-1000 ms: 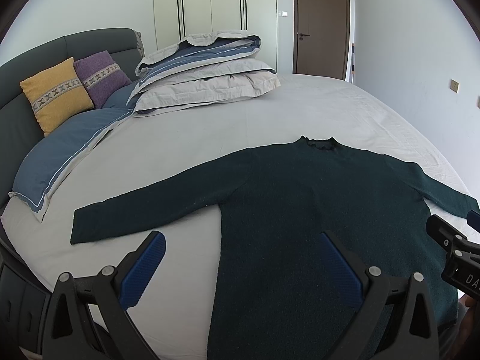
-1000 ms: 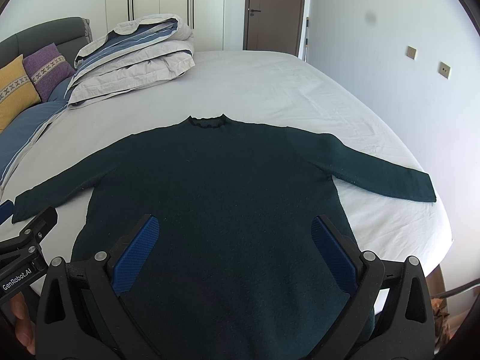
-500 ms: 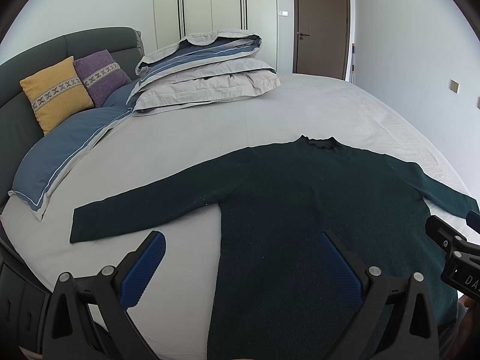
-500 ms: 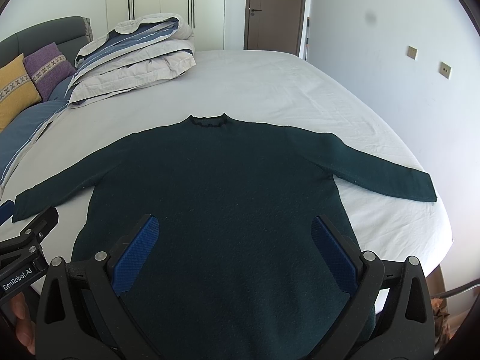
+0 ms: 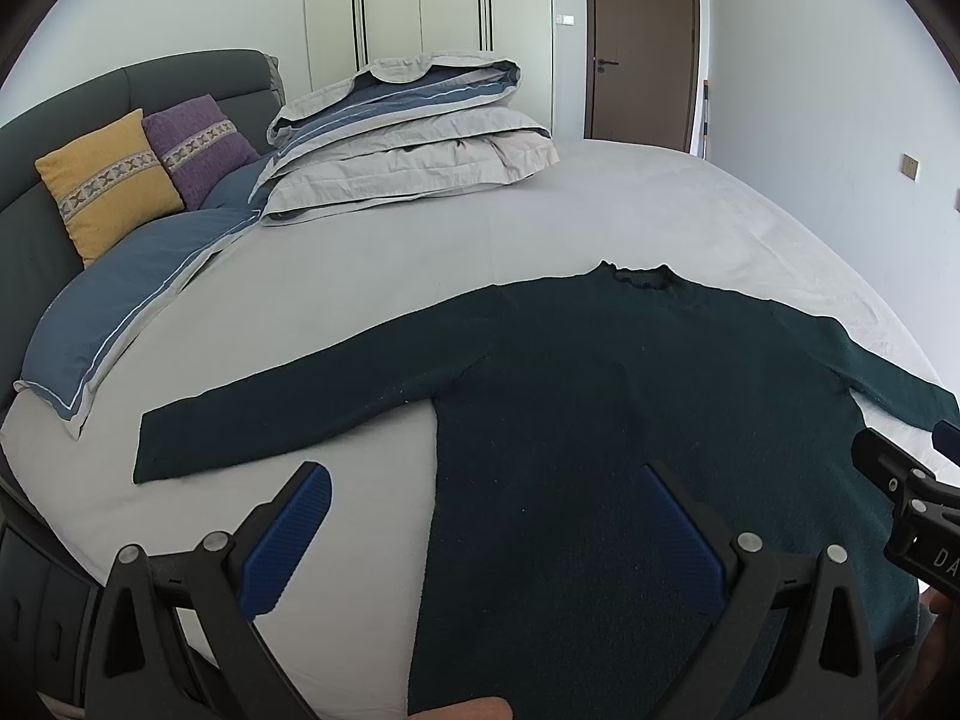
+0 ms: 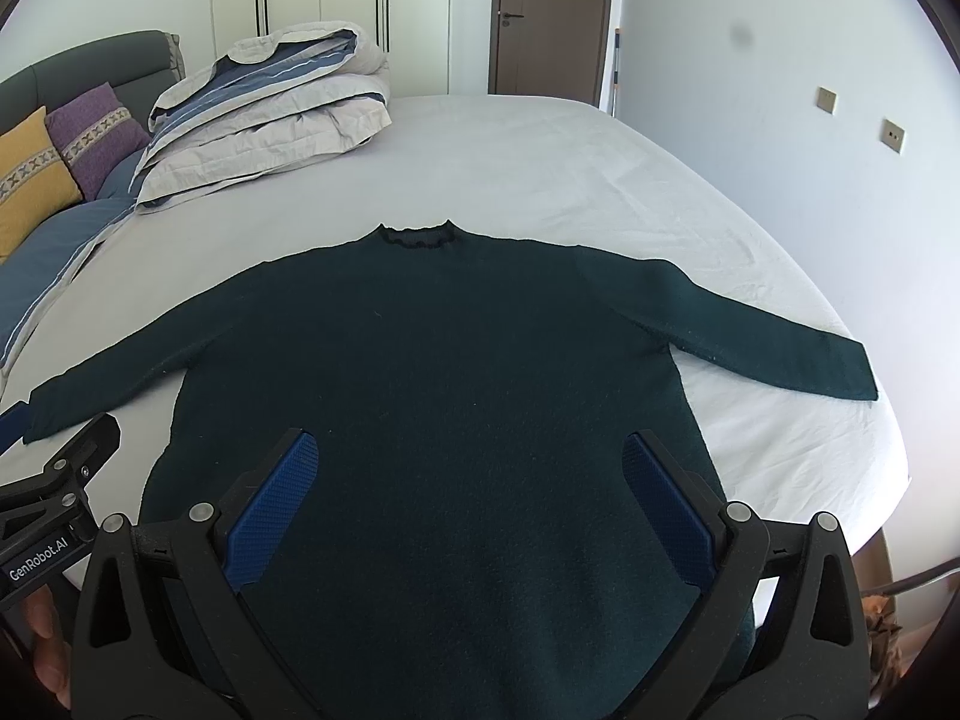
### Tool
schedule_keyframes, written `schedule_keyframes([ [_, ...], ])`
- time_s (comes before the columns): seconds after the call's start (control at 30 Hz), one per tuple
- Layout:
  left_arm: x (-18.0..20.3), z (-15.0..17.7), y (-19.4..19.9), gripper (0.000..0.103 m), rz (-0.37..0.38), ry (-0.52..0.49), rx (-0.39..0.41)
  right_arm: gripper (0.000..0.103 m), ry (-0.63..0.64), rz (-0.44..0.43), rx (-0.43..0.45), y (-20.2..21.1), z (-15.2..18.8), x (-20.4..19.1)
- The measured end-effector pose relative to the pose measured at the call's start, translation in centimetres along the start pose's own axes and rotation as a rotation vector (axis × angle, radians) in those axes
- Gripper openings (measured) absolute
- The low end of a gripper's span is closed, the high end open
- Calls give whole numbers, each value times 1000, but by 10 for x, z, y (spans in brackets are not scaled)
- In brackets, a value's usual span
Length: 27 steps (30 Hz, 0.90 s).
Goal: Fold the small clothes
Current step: 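Grasp the sweater sleeve cuff with the right gripper and lift it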
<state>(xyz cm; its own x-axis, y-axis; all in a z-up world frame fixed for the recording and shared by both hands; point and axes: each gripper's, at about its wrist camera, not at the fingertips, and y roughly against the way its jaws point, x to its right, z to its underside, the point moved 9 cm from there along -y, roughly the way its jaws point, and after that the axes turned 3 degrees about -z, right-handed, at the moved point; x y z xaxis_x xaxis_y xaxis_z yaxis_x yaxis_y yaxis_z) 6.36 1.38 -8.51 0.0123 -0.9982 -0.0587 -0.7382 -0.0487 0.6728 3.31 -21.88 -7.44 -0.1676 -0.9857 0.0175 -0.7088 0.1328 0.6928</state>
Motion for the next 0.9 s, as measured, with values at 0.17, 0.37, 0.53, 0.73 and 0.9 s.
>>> schedule_keyframes([
  [0.17,7,2,-7,103,1,-9,-20,103,-11,-5,-14,-10,-1,5],
  [0.37,14,4,-23,103,30,3,-73,103,-114,-61,-5,-23,-8,40],
  [0.53,13,3,-40,103,37,39,-97,103,-429,-134,49,-40,-15,151],
  [0.73,21,7,-64,103,99,108,-159,101,-848,-68,144,-65,14,348],
  [0.9,47,11,-85,103,224,135,-247,77,-1150,-85,173,-95,56,475],
])
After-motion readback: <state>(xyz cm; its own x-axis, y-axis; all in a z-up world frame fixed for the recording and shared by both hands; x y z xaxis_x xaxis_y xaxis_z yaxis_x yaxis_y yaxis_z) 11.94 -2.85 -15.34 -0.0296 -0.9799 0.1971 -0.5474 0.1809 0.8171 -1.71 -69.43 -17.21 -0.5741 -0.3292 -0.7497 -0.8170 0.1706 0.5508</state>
